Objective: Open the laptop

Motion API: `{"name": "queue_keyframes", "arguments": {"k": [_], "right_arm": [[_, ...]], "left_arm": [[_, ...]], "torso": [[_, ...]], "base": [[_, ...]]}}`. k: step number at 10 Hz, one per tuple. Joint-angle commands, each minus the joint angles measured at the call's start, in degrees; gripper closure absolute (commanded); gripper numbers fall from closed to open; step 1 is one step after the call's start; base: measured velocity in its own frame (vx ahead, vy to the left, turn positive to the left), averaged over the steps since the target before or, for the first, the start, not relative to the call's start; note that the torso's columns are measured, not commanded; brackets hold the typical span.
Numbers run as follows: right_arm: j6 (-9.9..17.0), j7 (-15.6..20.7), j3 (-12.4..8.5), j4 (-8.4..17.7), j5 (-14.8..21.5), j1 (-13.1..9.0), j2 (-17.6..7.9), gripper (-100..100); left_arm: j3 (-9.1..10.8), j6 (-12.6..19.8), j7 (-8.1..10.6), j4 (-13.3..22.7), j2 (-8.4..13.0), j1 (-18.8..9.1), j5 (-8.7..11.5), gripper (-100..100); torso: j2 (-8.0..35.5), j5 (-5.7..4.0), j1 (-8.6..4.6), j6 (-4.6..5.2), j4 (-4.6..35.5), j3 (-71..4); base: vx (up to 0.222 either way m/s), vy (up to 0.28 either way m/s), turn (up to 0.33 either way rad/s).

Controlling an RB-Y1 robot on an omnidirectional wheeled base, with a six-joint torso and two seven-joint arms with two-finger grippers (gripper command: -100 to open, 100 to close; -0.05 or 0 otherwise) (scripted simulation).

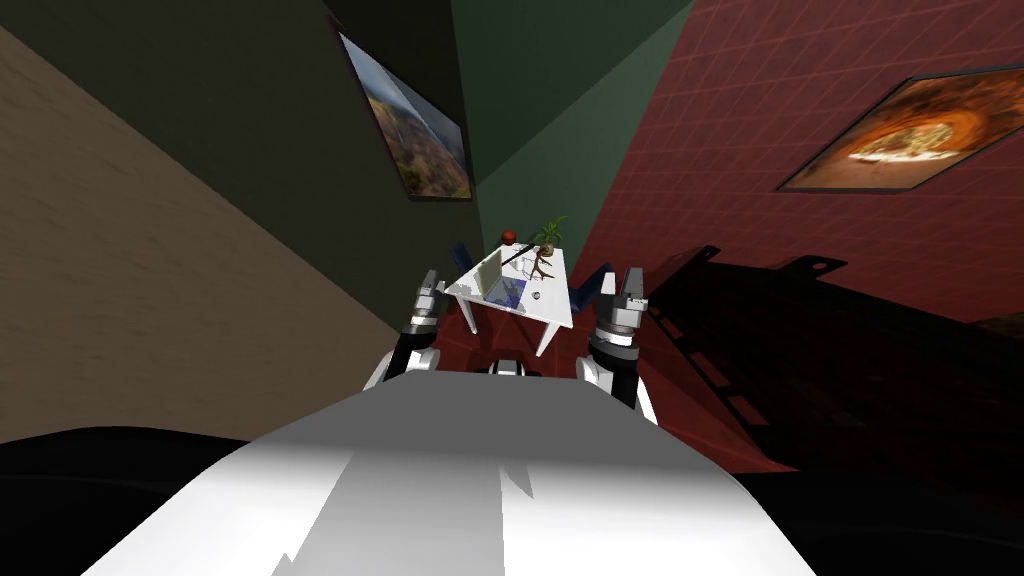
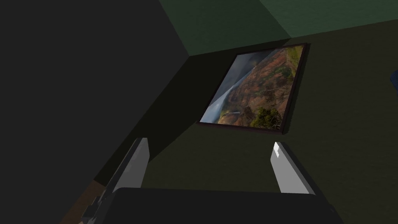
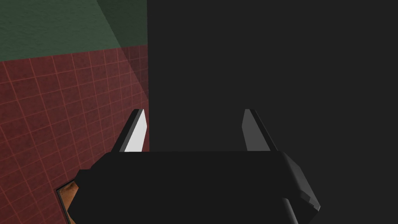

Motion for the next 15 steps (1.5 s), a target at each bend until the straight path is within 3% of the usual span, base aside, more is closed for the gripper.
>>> {"name": "queue_keyframes", "arguments": {"k": [1, 5, 11, 15], "right_arm": [[0.0, 0.0, 0.0, 0.0, 0.0, 0.0, 0.0, 0], [0.0, 0.0, 0.0, 0.0, 0.0, 0.0, 0.0, 0], [0.0, 0.0, 0.0, 0.0, 0.0, 0.0, 0.0, 0], [0.0, 0.0, 0.0, 0.0, 0.0, 0.0, 0.0, 0]], "left_arm": [[-0.78, 2.8, -0.35, 2.4, 0.8, -1.2, -1.5, -100], [-2.15, 7.1, -0.95, 6.2, 3.0, -3.0, -4.0, -100], [-4.33, 13.9, -1.90, 12.0, 9.5, -5.9, -7.9, -100], [-5.56, 17.8, -2.44, 15.4, 12.8, -7.6, -10.1, -100]], "torso": [[0.0, 0.01, 0.02, 0.00, 0.0, 0.0], [0.0, 0.00, 0.01, 0.00, 0.0, 0.0], [0.0, -0.01, -0.03, 0.00, 0.0, 0.0], [0.1, 0.01, 0.02, 0.00, 0.0, 0.1]], "base": [[0.063, 0.005, -0.060], [0.067, 0.002, -0.073], [0.069, 0.005, -0.077], [0.061, 0.007, -0.064]]}}
